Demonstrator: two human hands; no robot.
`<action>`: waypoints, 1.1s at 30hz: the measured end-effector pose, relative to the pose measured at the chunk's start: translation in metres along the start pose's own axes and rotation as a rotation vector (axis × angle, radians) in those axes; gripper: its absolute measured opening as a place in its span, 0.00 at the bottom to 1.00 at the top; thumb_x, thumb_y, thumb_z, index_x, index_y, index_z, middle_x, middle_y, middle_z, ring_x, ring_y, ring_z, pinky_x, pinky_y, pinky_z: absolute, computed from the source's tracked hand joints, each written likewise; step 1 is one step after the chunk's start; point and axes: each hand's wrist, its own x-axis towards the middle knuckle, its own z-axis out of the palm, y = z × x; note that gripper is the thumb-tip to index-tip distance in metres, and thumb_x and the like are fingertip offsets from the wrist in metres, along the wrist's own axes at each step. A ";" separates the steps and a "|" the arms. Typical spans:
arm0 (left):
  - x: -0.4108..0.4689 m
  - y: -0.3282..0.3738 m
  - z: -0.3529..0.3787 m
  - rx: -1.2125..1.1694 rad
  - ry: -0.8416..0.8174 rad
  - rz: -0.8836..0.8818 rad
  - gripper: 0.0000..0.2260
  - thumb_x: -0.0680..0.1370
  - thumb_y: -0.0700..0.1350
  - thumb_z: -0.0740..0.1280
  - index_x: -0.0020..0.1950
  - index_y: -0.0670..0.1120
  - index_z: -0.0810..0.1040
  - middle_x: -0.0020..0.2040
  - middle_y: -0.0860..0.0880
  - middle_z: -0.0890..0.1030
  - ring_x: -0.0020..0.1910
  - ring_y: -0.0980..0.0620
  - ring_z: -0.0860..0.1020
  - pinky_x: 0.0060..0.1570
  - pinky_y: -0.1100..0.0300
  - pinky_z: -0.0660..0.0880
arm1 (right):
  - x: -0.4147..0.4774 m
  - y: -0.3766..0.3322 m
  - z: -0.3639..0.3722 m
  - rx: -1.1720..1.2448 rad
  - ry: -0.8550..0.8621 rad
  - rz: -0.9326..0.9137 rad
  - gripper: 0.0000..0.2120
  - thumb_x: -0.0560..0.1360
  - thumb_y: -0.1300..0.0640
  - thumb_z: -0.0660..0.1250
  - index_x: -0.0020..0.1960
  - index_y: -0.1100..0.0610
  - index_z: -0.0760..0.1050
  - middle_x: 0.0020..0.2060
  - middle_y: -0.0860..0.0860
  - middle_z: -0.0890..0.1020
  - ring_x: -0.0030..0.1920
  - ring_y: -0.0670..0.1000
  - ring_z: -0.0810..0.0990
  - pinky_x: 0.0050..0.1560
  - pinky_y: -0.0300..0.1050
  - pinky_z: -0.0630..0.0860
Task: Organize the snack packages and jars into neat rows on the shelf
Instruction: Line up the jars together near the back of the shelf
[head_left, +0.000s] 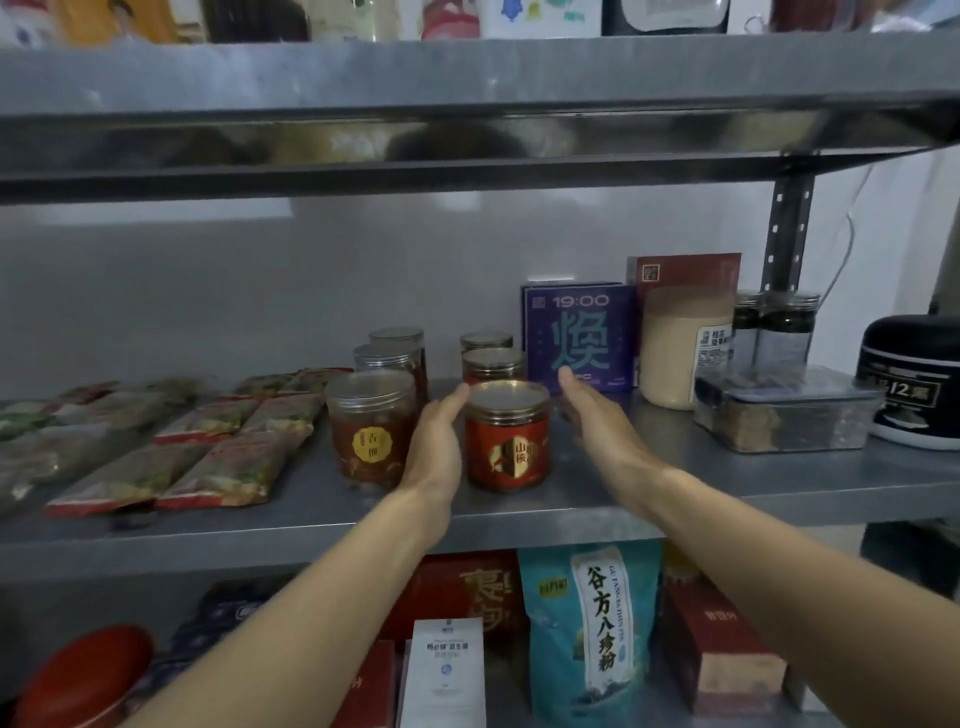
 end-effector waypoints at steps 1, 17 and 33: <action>0.004 -0.002 0.003 -0.070 0.007 -0.040 0.28 0.74 0.64 0.63 0.69 0.51 0.72 0.64 0.47 0.78 0.60 0.49 0.77 0.61 0.51 0.72 | 0.002 0.002 0.002 0.017 -0.001 0.027 0.38 0.72 0.26 0.56 0.74 0.47 0.67 0.71 0.46 0.71 0.72 0.50 0.68 0.74 0.55 0.61; 0.017 0.017 0.023 -0.216 -0.026 -0.054 0.24 0.79 0.63 0.54 0.62 0.48 0.75 0.56 0.43 0.80 0.50 0.48 0.78 0.48 0.53 0.72 | 0.034 0.002 0.010 0.121 0.023 0.133 0.37 0.76 0.29 0.48 0.75 0.52 0.66 0.72 0.52 0.71 0.72 0.53 0.68 0.75 0.57 0.59; 0.067 0.009 0.019 -0.310 -0.142 -0.115 0.21 0.79 0.61 0.55 0.47 0.47 0.78 0.36 0.42 0.85 0.45 0.42 0.81 0.42 0.51 0.75 | 0.077 0.017 0.018 0.314 -0.176 0.189 0.25 0.79 0.33 0.47 0.62 0.45 0.73 0.58 0.52 0.80 0.60 0.53 0.78 0.63 0.50 0.70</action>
